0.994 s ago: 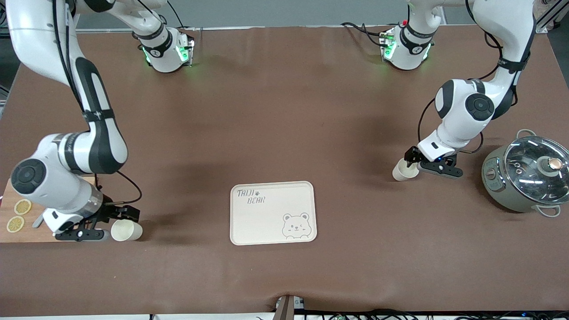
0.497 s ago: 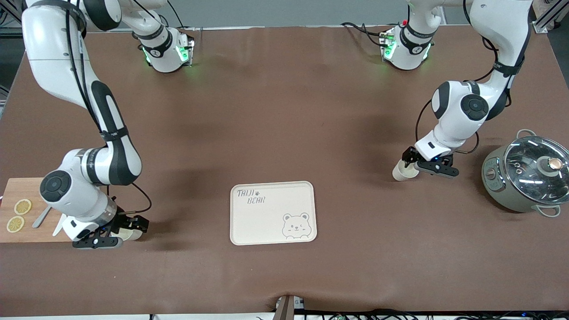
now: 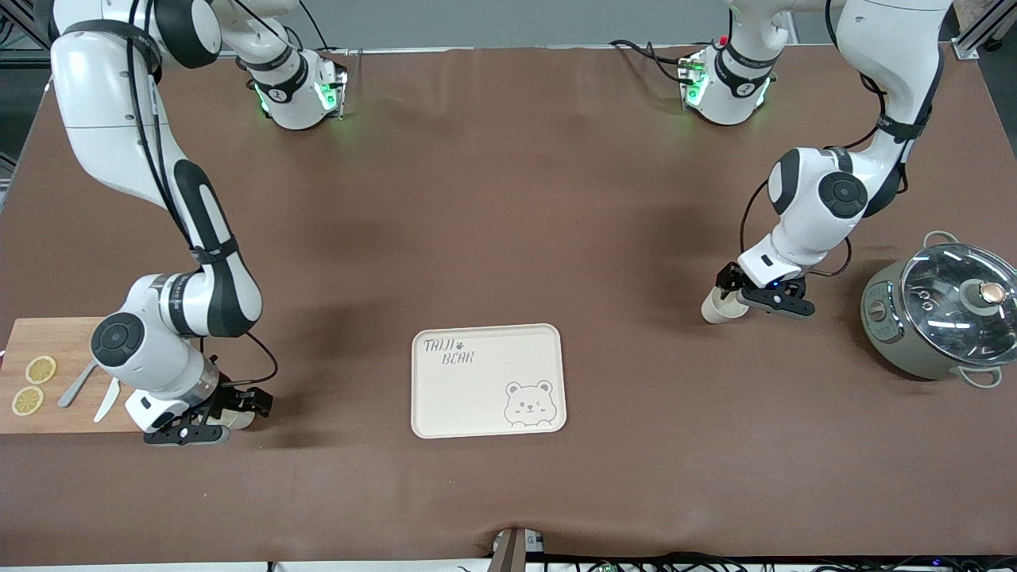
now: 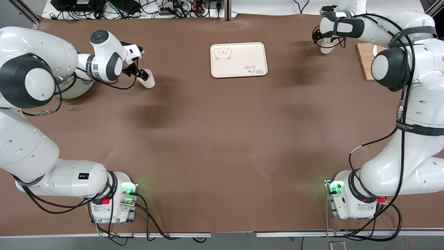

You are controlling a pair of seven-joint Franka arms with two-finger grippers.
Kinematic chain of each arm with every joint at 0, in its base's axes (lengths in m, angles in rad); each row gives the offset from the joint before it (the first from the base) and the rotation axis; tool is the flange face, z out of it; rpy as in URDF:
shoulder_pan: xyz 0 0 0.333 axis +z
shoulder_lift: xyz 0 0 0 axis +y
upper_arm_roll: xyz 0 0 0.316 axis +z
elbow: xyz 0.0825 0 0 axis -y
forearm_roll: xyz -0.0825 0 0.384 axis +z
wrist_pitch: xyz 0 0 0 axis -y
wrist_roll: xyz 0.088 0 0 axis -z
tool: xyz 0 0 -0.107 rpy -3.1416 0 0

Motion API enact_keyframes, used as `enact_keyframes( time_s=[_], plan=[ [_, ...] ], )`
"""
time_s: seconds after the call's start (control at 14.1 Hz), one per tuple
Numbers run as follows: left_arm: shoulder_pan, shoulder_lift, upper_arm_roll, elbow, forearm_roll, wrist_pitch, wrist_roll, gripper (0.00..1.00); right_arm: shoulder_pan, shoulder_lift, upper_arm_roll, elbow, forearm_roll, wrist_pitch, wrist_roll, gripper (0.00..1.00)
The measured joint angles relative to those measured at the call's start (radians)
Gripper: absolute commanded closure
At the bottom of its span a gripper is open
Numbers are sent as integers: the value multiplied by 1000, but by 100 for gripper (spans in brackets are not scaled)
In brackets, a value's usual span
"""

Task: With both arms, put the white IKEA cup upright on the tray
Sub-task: 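Lower both grippers around the white cups and close them on the rims, then carry the cups with both grippers over the bear tray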

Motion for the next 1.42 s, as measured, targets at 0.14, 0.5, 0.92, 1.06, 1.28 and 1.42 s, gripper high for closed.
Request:
enact_keyframes(
  time_s=[0.14,0.5,0.92,1.06,1.28,1.42],
  plan=[
    [0,0,0,1,0,5,18,100,0,1,0,0,0,0,-5,68],
    [0,1,0,7,0,10,20,100,0,1,0,3,0,0,-7,100],
    [-7,-1,-49,71,-1,7,-65,100,3,1,1,14,-1,1,-7,100],
    [-28,8,-93,137,-1,-50,-186,100,15,1,4,32,-1,-2,-7,100],
    [-120,62,-112,322,-1,-235,-393,100,51,1,6,66,-1,-37,19,100],
    [-185,129,-113,482,-1,-347,-529,100,79,1,7,98,-1,-95,79,100]
  ],
)
